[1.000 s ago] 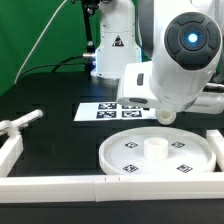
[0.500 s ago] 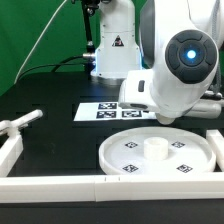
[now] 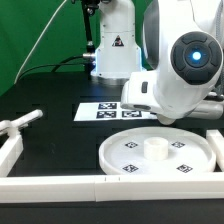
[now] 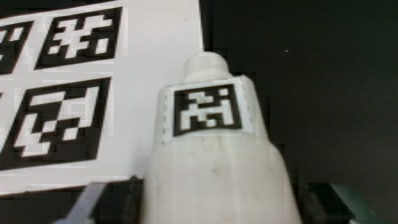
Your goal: Assemble round table
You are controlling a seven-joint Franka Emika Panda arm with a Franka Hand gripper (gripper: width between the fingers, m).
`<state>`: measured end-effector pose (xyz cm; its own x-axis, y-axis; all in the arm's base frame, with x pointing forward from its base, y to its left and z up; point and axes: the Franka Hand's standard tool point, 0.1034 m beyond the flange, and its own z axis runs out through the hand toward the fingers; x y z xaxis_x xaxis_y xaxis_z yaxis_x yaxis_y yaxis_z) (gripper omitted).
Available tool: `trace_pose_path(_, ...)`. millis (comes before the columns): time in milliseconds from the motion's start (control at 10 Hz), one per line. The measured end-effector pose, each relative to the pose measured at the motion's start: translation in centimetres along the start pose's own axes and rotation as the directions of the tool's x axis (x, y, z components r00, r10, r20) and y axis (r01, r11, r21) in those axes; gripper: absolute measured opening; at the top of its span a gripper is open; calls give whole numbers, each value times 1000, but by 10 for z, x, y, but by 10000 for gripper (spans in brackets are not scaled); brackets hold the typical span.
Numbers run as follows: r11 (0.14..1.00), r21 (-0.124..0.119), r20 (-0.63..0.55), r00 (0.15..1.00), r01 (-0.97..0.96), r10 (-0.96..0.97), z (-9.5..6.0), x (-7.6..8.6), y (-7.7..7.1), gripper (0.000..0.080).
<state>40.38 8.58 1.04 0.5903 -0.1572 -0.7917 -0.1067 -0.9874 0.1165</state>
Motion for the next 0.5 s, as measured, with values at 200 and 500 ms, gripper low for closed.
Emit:
trace_pose_path(200,1000,3,14,1000,8,-8,-12,-8,3,403)
trace_pose_path(500,998,53,-54,998,43,-40,-80,-36,30,403)
